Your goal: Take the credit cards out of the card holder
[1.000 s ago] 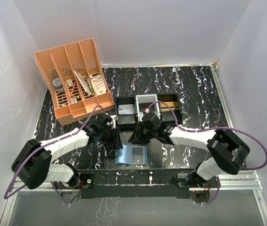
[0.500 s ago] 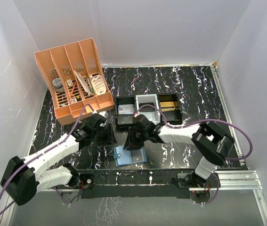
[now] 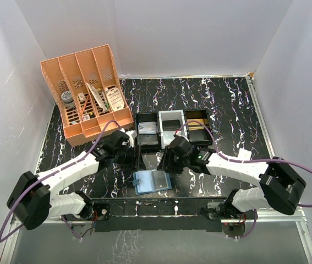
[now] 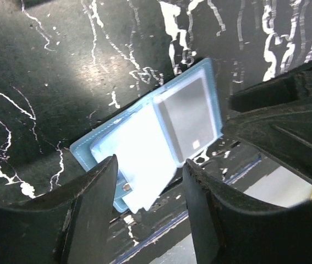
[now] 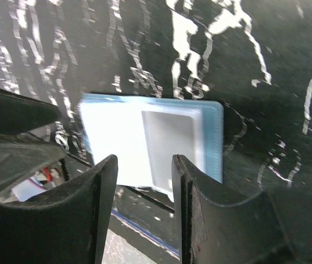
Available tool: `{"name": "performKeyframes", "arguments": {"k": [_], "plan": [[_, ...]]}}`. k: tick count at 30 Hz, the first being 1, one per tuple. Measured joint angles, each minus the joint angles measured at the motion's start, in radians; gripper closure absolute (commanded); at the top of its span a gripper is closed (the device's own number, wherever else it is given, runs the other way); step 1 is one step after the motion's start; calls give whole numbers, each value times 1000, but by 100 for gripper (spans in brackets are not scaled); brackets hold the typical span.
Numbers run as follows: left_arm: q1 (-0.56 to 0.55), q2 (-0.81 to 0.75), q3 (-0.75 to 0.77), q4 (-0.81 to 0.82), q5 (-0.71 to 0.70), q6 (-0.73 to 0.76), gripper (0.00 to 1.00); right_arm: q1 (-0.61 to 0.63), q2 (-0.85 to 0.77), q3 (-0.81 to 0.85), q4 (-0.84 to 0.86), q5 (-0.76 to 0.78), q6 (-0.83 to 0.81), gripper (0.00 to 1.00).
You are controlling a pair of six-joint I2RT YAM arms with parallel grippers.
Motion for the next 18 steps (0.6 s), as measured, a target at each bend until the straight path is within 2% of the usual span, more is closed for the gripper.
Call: {"name": "performKeyframes", "arguments": {"k": [7,12,18], "plan": [[-5,111,24,-67,-40,41,51,0,26,-33,-39,-5,6,57],[-10,104,14,-73,-58,44,52,0,61,-33,-37,-26,4,58],[-10,111,-29,-65,-57,40,58,0,98,-33,-23,-47,1,61]]}}
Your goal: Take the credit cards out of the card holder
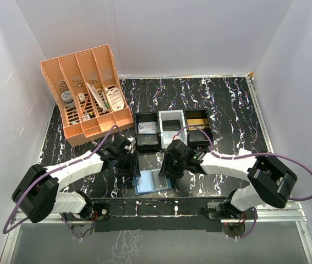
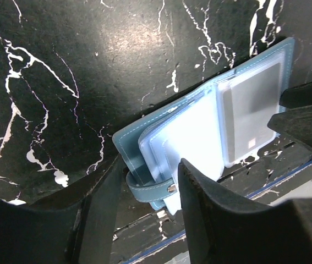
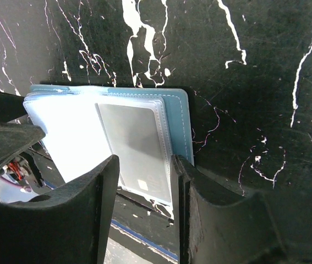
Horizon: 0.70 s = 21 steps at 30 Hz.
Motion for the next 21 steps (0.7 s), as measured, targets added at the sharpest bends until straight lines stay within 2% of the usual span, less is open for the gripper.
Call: {"name": "performKeyframes", "arguments": {"k": [8,14,21], "plan": [[0,39,-19,32,10,-1,72,-3,34,0,22,-32,-7,71],[-2,46,-23,48,14,-1,75,-5,37,2,25,-41,-26,77],[-3,47,-25,54,14,-12,76,-5,37,27,-2,-48,-55,91]]}}
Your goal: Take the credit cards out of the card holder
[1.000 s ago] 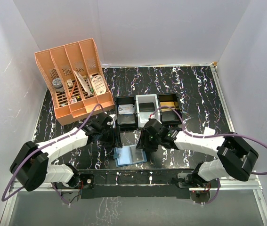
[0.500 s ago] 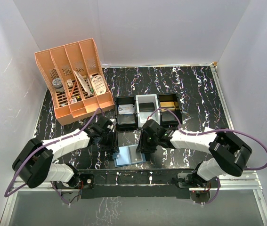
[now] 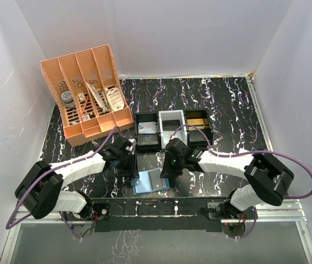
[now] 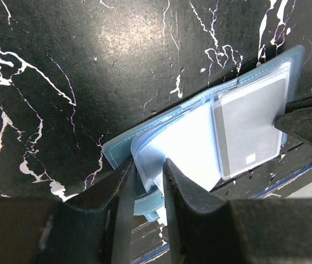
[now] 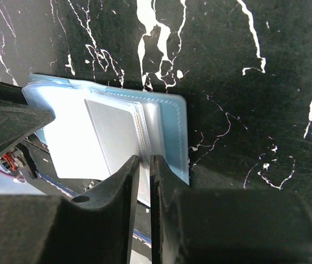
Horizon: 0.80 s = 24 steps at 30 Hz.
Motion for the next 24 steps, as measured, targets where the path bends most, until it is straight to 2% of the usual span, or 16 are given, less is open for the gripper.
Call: {"name": "performKeyframes", "arguments": {"k": [11,17,21,24], "plan": [[-6,3,0,5,-4,-12,77,1,0,21,-27,-2,-16,90],[-6,3,0,5,-8,-18,78,1,-13,25,-23,-35,-28,100],[-6,3,0,5,-11,-25,79,2,-35,32,-21,-46,-27,100],[-8,3,0,5,-12,-29,79,5,-46,36,-7,-65,-27,94]]}}
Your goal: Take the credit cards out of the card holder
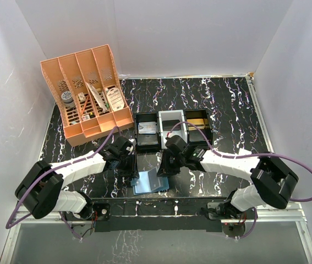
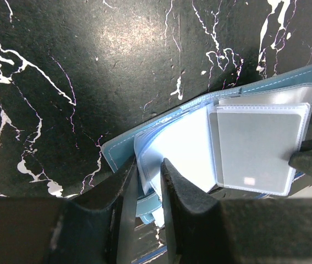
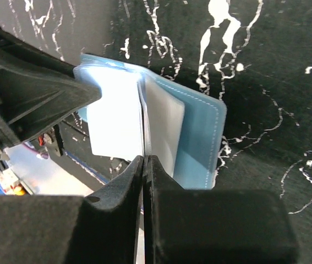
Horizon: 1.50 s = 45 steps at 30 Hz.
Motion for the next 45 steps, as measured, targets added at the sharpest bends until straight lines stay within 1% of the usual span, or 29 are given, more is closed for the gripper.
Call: {"name": "performKeyframes", "arguments": {"k": [3,15,22,25,27,28,32,37,41,45], "plan": [[-1,0,0,0,-1,-3,79,1,0,3,15,-21,0,88],[-3,-1,0,0,-3,-4,80,2,7,27,40,-72,-4,78],[-3,-2,0,0,-3,-4,79,2,16,28,50,-93,-6,66],[-3,-2,0,-1,-3,-4,78,2,17,28,68,-106,-6,63],[-3,-2,0,-1,-3,-5,75,2,17,28,83,-118,-5,62],[-3,-2,0,-1,-4,-5,72,2,17,28,90,-121,-3,62],[-5,-11,6,-23,-30,-15,69,2,18,28,87,-113,-1,61],[-6,-89,6,-89,-116,-35,58,4,16,28,11,-4,13,59],[-7,-158,16,-158,-192,-60,54,4,-19,24,-56,93,34,58],[-7,-204,42,-222,-264,-84,50,4,-70,22,-43,113,35,60]]}}
